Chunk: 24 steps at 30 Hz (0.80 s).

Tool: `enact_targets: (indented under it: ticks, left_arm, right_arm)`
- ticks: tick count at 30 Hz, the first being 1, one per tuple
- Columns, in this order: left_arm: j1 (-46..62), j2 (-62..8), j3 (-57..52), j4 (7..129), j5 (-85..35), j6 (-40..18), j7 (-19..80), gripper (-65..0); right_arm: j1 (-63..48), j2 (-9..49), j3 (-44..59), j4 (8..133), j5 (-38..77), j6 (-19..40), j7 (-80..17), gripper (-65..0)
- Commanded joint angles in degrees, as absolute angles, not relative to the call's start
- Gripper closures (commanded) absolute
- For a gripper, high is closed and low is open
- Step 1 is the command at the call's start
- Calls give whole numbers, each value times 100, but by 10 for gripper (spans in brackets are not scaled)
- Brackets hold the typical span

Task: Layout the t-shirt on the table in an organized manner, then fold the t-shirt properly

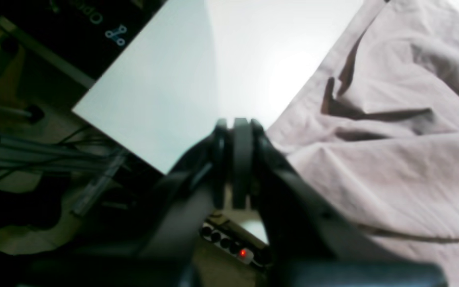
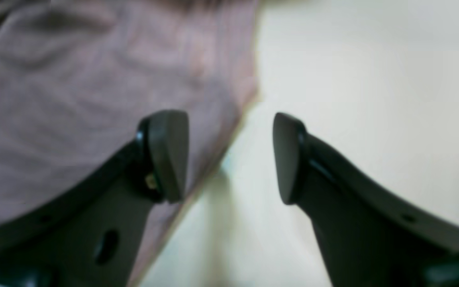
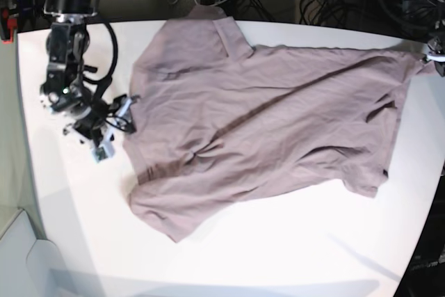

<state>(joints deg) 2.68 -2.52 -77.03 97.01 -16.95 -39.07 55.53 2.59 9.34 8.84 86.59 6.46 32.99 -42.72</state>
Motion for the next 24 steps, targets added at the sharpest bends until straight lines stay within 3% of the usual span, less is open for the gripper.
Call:
enact_targets:
  ticks: [1,20,24]
  left_arm:
    - [207,-338,-7705,9798,-1798,-3916,5446,-2]
    - [251,-330,-7741,9798,-1798,-3916,5446,-2]
    - [251,-330,-7741,9798,-1798,-3916,5446,-2]
  right_arm:
    - [365,1007,919,8769,734,3257,-4101,-340]
    - [4,655,866,8426,752,3275,-4127,-341]
    - [4,655,866,8391,743,3284,-4127,-315]
